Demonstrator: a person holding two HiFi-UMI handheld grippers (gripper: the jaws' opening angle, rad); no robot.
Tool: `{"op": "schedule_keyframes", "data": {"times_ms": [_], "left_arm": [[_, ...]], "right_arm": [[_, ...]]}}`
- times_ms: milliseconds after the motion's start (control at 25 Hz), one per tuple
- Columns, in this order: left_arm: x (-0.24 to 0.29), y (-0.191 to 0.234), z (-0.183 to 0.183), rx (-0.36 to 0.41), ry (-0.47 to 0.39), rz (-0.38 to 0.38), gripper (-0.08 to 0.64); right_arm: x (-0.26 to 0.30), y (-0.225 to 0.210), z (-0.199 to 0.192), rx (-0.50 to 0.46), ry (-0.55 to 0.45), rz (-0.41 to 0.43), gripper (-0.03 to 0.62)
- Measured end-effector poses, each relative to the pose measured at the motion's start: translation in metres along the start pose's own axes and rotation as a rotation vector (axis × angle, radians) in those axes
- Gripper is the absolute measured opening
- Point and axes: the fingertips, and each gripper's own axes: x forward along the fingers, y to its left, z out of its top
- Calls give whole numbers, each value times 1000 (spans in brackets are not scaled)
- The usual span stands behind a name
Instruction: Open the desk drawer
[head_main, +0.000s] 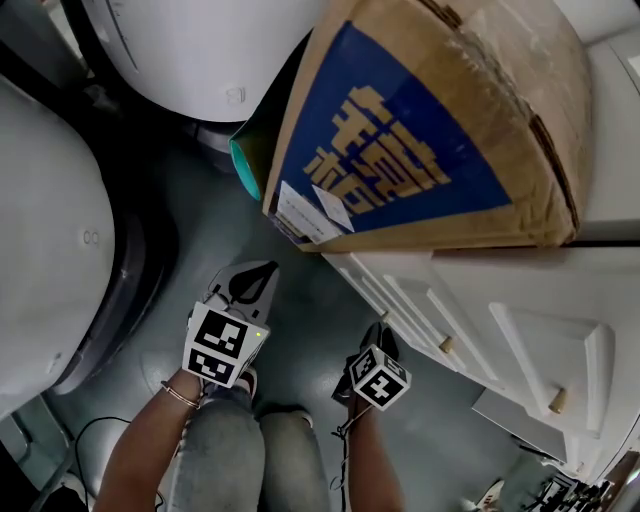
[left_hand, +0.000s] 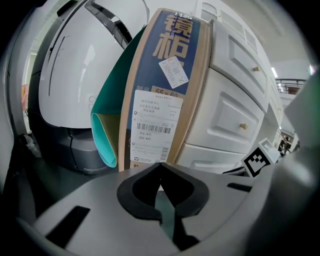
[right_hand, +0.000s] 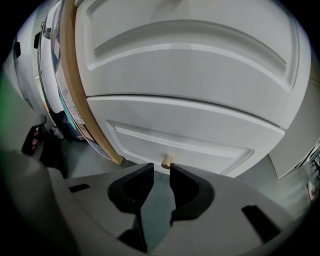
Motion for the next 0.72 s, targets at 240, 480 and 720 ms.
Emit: {"op": "schedule_keyframes", "data": {"times_ms": [240,480,720], "left_arm": [[7,6,-7,-4,-8,9,17],[10,8,-10,-2,-11,13,17],[8,11,-9,-5,-15,24,17]], "right_arm": [[18,-4,-2,1,-8,-13,109],[29,-8,2,5,-17,-28,108],[35,-9,1,5,-13,-35,97]]}}
